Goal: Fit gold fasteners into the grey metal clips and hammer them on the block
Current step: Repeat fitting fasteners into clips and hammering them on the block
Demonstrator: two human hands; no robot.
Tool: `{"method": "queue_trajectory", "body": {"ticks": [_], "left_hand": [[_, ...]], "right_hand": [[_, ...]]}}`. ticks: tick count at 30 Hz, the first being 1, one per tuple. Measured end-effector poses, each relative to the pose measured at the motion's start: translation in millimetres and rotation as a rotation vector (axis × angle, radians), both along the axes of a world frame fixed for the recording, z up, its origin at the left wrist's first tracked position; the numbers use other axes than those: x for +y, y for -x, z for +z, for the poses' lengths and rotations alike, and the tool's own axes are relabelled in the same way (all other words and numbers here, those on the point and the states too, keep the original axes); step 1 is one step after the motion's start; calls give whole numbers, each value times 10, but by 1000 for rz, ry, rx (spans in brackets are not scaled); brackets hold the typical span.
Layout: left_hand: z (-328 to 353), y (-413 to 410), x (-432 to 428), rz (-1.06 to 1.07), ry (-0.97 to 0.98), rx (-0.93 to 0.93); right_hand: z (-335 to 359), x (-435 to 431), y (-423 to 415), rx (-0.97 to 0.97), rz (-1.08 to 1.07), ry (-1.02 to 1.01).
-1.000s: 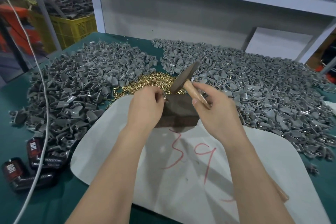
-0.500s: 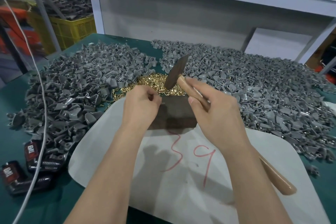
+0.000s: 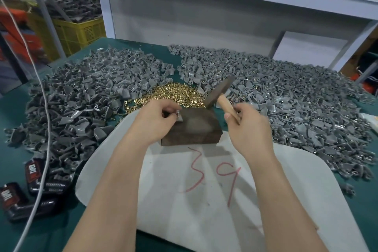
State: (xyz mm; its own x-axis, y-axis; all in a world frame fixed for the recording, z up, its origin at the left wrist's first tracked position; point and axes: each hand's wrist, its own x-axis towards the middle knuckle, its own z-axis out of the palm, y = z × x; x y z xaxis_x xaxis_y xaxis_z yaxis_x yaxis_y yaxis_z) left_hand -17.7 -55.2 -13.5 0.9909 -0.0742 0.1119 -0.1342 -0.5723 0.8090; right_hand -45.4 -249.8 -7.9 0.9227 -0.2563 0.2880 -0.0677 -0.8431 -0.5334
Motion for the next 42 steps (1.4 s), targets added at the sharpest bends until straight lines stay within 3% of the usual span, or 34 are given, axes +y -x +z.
{"method": "queue_trajectory", "body": {"ticks": [6,9,12,15,17,20,24,31,36,42], "left_hand": [[-24,17,-15,49,-12,-9],[-40,11,-51,105,9,-51],[-46,2,-106,136,76,-114],[-66,-10,-155,122,100,-133],[-79,-10,-168,119,86,-136],[-78,3,-174,117,30,-158],[-72,5,-173,111,29,-151],[-53,19,-196,108,-82,-239],[-63,19,-203,94,-61,-234],[-84,-6,-187,65,11,-227]], "right_hand": [[-216,-109,-196,218,-67,-25],[-265,-99,-214,257,-72,81],[-191,-70,-191,141,-52,104],[-21,95,-175,-85,74,-99],[61,286,-187,-76,218,-160],[67,498,-222,-10,343,-71],[-9,542,-271,39,371,112],[22,522,-300,18,379,71],[-10,496,-303,-40,372,-3],[-59,441,-304,-217,483,53]]}}
